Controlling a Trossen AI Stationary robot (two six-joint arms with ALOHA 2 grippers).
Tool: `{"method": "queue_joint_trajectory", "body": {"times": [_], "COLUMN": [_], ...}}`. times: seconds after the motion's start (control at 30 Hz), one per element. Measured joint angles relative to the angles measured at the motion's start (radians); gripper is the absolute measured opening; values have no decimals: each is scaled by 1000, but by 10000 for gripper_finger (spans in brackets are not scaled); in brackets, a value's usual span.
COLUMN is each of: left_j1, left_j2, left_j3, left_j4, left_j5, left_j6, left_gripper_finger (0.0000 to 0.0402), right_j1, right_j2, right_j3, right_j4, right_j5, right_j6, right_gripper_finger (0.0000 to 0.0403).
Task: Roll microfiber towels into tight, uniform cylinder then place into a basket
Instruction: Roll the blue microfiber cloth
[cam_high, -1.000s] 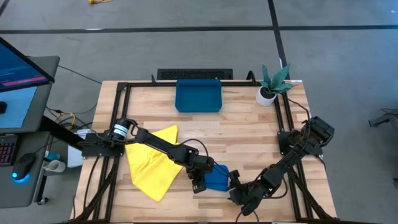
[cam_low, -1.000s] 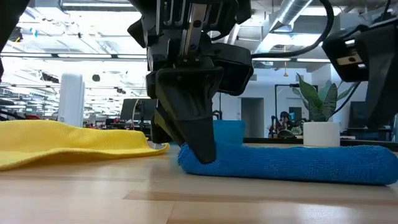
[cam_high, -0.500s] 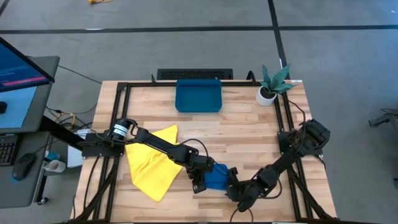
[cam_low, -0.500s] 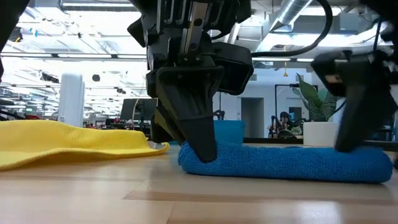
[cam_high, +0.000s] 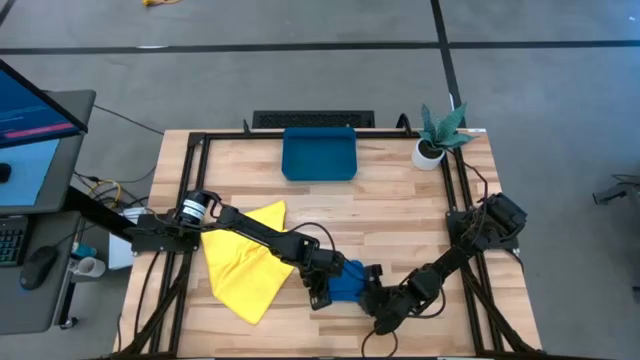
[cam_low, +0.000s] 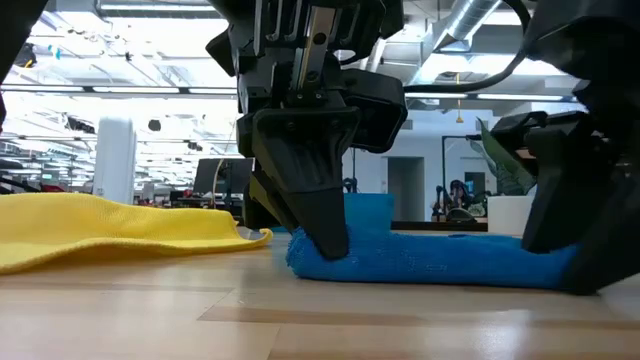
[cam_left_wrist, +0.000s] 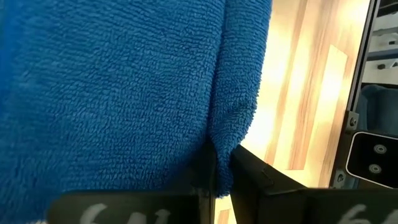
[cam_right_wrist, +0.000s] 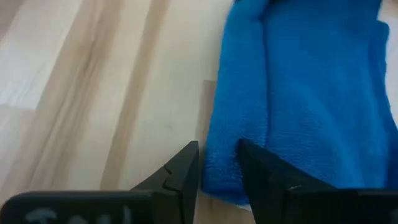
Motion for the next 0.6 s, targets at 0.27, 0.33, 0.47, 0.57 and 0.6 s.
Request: {"method": "queue_joint_trajectory", "body": {"times": [0.27, 0.33, 0.47, 0.57, 0.6], "left_j1": [-1, -2, -6, -11, -14], "left_j2": [-1, -1, -1, -1, -1], "left_j3": [0, 0, 0, 0, 1], "left_j4": [-19, -20, -21, -22, -22], "left_j5": [-1, -1, -3, -4, -5], "left_j6": [19, 28, 56, 71, 74], "left_gripper_finger": [16, 20, 37, 59, 68], "right_j1": [-33, -33, -35, -37, -37], "right_j2": [-3, -3, -6, -12, -12], "right_j3": [0, 0, 0, -3, -4], "right_j4": [-15, -16, -16, -13, -6], "right_j5": [-45, -55, -75, -96, -103], "right_j6": [145, 153, 171, 211, 215], "right_gripper_finger": [55, 27, 20, 35, 38]}}
